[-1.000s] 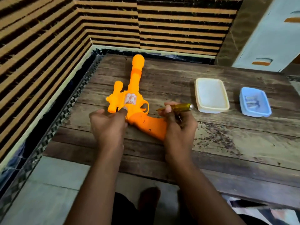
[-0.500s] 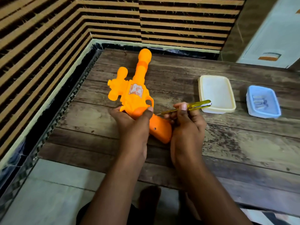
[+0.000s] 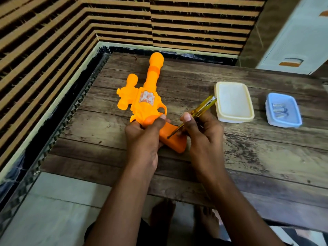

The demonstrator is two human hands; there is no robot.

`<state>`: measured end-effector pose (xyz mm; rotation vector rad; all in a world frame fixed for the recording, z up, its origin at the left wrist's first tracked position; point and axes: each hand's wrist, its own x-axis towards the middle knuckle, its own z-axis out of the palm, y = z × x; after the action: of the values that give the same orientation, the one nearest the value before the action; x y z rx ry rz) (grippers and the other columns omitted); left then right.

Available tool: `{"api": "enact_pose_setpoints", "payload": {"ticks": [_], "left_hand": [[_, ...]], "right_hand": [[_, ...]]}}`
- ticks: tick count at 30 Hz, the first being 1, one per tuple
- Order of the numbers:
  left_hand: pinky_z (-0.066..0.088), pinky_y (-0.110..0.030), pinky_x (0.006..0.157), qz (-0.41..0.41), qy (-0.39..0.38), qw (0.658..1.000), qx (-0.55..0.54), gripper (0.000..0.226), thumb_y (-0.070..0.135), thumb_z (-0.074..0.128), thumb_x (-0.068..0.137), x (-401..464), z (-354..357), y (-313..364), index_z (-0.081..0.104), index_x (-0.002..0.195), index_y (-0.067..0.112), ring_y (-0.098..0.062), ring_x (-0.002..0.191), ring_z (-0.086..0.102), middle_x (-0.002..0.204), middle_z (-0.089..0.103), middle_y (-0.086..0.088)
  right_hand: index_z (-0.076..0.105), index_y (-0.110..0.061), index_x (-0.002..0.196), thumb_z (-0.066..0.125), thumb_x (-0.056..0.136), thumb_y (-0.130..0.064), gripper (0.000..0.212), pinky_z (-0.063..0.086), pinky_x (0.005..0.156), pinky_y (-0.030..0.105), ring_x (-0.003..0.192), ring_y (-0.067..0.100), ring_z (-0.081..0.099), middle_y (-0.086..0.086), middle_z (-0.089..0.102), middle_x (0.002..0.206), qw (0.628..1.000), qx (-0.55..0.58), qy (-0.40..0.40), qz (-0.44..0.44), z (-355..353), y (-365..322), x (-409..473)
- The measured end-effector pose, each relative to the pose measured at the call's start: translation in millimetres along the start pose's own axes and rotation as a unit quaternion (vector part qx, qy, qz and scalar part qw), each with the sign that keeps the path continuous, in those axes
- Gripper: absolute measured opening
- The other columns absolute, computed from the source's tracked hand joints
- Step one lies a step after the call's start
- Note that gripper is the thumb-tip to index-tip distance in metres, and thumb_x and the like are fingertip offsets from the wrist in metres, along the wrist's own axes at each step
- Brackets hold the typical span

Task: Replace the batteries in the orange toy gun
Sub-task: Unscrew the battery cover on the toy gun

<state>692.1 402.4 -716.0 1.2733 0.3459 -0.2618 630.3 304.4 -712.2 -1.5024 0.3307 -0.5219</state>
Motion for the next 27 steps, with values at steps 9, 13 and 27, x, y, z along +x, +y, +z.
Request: {"api": "enact_pose_setpoints", "payload": {"ticks": [9, 13, 27], "left_hand": [[0.062, -0.039, 0.068, -0.017, -0.002, 1.000, -0.011, 0.022, -0.003, 0.073, 0.086, 2.6, -2.1, 2.6, 0.071, 0.108, -0.005, -0.021, 0.074, 0.072, 0.087, 0.075, -0.013], [0.062, -0.043, 0.074, -0.025, -0.002, 0.999, -0.021, 0.021, -0.005, 0.071, 0.086, 2.1, -2.0, 4.3, 0.072, 0.108, -0.003, -0.023, 0.077, 0.074, 0.087, 0.076, -0.013], [0.061, -0.036, 0.063, -0.013, -0.004, 1.000, -0.025, 0.013, -0.007, 0.071, 0.085, 4.3, -1.5, -0.3, 0.072, 0.090, 0.005, -0.016, 0.063, 0.069, 0.075, 0.073, -0.008]], "right_hand": [[0.075, -0.005, 0.082, 0.083, 0.087, -0.009, 0.010, 0.041, 0.071, 0.011, 0.084, 0.000, 0.055, -0.003, 0.056, 0.087, 0.974, -0.150, -0.022, -0.170, -0.2, -0.9, 0.2], [0.076, -0.004, 0.110, 0.080, 0.089, -0.008, 0.021, 0.057, 0.072, 0.044, 0.086, 0.025, 0.069, 0.009, 0.069, 0.095, 0.970, -0.143, -0.035, -0.196, 1.8, 4.7, 0.4], [0.039, -0.023, 0.155, 0.073, 0.088, 0.006, 0.081, 0.057, 0.073, 0.035, 0.077, 0.012, 0.063, -0.025, 0.056, 0.112, 0.940, -0.192, -0.071, -0.273, 0.8, -10.7, 3.7]]}}
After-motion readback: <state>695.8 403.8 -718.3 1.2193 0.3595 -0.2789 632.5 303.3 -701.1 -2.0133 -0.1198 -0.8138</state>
